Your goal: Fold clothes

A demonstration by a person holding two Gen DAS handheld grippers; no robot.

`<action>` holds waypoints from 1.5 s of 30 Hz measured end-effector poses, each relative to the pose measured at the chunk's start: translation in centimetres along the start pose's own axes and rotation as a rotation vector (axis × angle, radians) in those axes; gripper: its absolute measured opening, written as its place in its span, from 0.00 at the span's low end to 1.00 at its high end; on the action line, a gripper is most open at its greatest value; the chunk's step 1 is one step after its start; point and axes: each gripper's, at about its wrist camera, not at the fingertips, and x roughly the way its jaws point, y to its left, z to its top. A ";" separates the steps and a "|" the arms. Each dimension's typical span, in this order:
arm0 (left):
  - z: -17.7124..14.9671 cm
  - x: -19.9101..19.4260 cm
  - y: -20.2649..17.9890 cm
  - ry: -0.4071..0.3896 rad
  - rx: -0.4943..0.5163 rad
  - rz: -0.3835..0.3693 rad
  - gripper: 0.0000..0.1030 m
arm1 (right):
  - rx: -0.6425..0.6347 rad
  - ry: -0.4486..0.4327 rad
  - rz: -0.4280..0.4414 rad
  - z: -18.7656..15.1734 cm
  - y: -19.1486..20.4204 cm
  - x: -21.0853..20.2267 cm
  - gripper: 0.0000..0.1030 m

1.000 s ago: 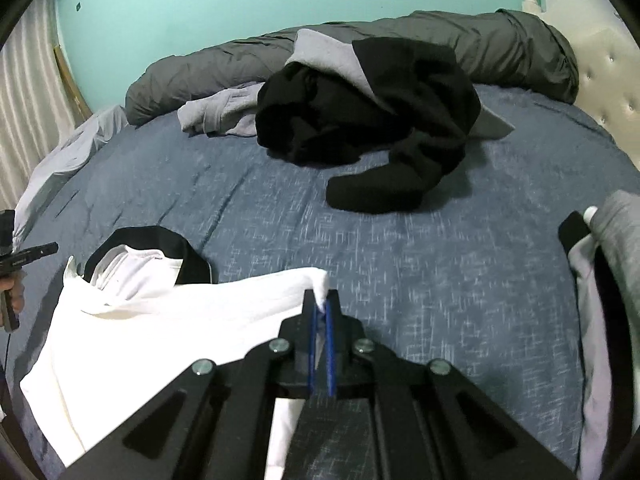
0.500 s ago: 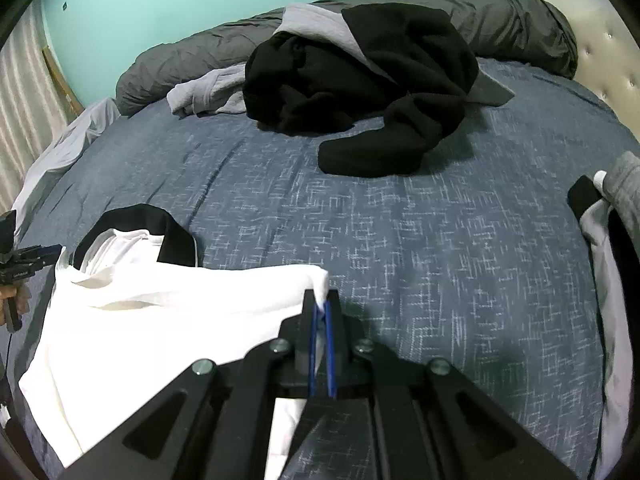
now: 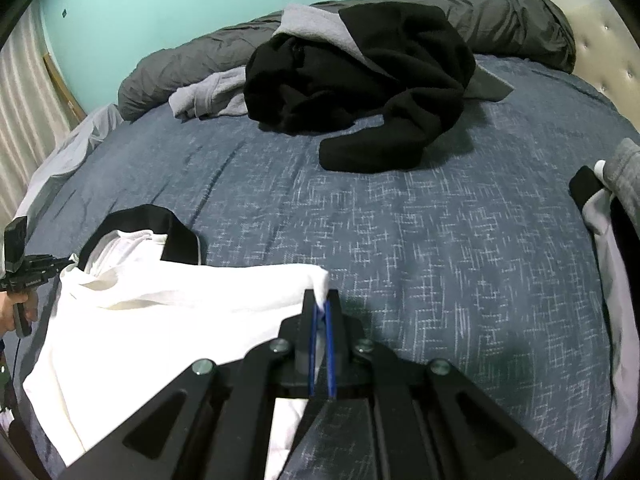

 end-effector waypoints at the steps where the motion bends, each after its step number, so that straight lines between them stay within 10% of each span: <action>1: 0.1 -1.0 0.1 -0.029 -0.010 0.004 0.06 | -0.002 -0.005 0.004 0.1 0.0 -0.2 0.03; 8: 2.0 -4.9 3.6 -0.126 -0.141 0.026 0.06 | 0.018 -0.027 -0.015 2.7 -0.9 -1.0 0.03; 21: 4.0 1.8 5.2 0.009 -0.254 0.105 0.11 | 0.059 0.121 -0.173 5.4 -1.1 5.4 0.04; 25: 3.2 0.7 5.3 0.007 -0.284 0.110 0.24 | 0.108 0.104 -0.213 4.3 -2.1 4.4 0.23; 27: 2.3 -0.9 5.3 0.002 -0.292 0.103 0.42 | 0.152 0.078 -0.163 3.5 -2.8 2.5 0.38; 37: -7.4 -8.2 1.5 0.122 -0.339 -0.056 0.42 | 0.239 0.218 0.148 -6.6 -0.9 -6.6 0.38; 45: -14.2 -10.9 -2.7 0.209 -0.342 -0.113 0.45 | 0.265 0.337 0.211 -13.5 0.8 -9.6 0.38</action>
